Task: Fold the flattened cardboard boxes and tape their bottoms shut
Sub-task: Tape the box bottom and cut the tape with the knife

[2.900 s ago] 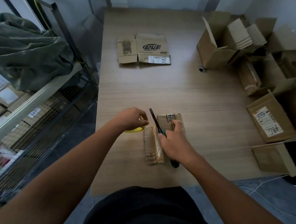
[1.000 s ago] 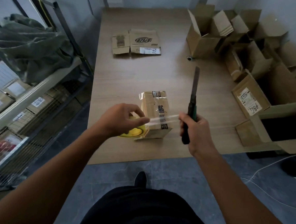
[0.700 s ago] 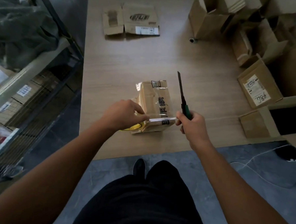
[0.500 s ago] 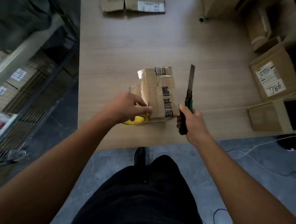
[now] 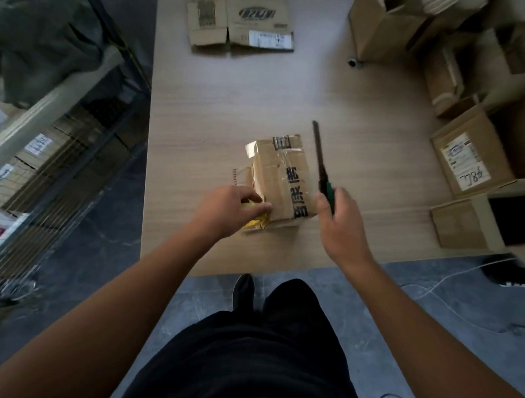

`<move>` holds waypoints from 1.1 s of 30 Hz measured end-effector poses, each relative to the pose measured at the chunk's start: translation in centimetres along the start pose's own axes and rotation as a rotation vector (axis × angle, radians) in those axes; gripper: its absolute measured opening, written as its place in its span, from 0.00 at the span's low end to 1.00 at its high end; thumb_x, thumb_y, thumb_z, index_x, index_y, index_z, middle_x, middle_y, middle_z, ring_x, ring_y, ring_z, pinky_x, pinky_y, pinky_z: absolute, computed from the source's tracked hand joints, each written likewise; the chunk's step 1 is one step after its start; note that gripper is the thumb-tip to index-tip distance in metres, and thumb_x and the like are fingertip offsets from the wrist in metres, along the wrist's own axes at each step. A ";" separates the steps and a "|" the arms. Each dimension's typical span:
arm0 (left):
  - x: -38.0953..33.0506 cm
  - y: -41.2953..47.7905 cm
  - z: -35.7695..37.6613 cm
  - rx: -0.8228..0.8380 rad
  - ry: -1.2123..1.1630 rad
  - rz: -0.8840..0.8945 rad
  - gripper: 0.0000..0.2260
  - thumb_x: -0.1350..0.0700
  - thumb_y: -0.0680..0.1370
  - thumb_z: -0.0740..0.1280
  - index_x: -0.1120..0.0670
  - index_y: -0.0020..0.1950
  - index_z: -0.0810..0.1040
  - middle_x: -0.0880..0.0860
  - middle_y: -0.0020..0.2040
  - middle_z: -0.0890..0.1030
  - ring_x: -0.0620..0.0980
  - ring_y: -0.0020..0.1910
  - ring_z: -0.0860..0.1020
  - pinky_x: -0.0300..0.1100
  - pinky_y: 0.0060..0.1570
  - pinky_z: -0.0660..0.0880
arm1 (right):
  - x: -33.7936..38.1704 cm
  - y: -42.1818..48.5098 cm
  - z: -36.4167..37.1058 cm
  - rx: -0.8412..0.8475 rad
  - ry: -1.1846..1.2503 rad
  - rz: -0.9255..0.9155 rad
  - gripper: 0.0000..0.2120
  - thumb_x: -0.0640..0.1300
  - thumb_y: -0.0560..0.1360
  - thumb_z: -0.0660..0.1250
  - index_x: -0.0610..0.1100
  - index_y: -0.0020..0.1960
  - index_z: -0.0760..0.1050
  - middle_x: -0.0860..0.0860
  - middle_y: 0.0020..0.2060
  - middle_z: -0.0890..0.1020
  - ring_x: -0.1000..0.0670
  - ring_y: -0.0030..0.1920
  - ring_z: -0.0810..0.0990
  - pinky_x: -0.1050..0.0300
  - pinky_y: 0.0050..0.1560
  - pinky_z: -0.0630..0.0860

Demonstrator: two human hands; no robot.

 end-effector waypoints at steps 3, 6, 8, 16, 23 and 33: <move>-1.2 0.2 0.1 -0.034 -0.008 0.036 0.16 0.39 0.77 0.70 0.48 0.56 0.85 0.47 0.54 0.85 0.46 0.50 0.81 0.45 0.50 0.80 | 2.9 -0.6 1.5 0.164 -0.142 -0.171 0.14 0.51 0.84 0.58 0.41 0.59 0.75 0.49 0.58 0.74 0.49 0.60 0.69 0.59 0.60 0.67; -2.1 0.6 0.1 -0.071 0.011 0.072 0.15 0.41 0.78 0.70 0.48 0.57 0.85 0.47 0.55 0.85 0.47 0.52 0.81 0.45 0.51 0.79 | 3.1 -0.7 3.0 0.320 -0.328 -0.129 0.25 0.53 0.85 0.56 0.36 0.71 0.72 0.44 0.79 0.60 0.44 0.80 0.54 0.46 0.80 0.53; -1.8 0.3 0.1 -0.055 0.007 0.088 0.15 0.42 0.78 0.70 0.49 0.59 0.84 0.49 0.57 0.85 0.49 0.55 0.81 0.46 0.53 0.79 | 3.1 -1.1 3.2 0.380 -0.422 -0.128 0.26 0.54 0.85 0.55 0.35 0.70 0.73 0.43 0.82 0.51 0.44 0.82 0.44 0.46 0.81 0.45; 0.9 -2.1 0.3 -0.008 -0.195 0.043 0.15 0.50 0.80 0.69 0.51 0.66 0.78 0.48 0.59 0.80 0.48 0.39 0.82 0.37 0.35 0.78 | 5.2 -0.9 2.7 0.602 -0.431 -0.026 0.24 0.55 0.86 0.53 0.40 0.70 0.74 0.45 0.82 0.40 0.44 0.80 0.32 0.41 0.79 0.41; 2.3 -1.5 1.0 -0.068 -0.059 -0.124 0.10 0.42 0.78 0.70 0.47 0.52 0.82 0.46 0.52 0.82 0.45 0.29 0.79 0.44 0.38 0.79 | 5.0 -1.4 3.6 0.634 -0.521 -0.074 0.23 0.56 0.85 0.54 0.41 0.65 0.78 0.44 0.80 0.33 0.41 0.78 0.26 0.38 0.78 0.36; 4.8 -7.7 0.6 -0.370 0.095 -0.126 0.06 0.48 0.80 0.69 0.49 0.52 0.81 0.44 0.55 0.74 0.45 0.49 0.76 0.41 0.50 0.73 | 1.7 -2.5 5.7 0.339 -0.481 -0.299 0.21 0.56 0.84 0.56 0.40 0.54 0.79 0.39 0.79 0.31 0.39 0.77 0.26 0.37 0.78 0.33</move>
Point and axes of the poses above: each hand's wrist, its own y-axis towards the middle knuckle, its own z-axis out of the palm, x = y × z, the point moved 3 cm from there along y, towards the middle knuckle
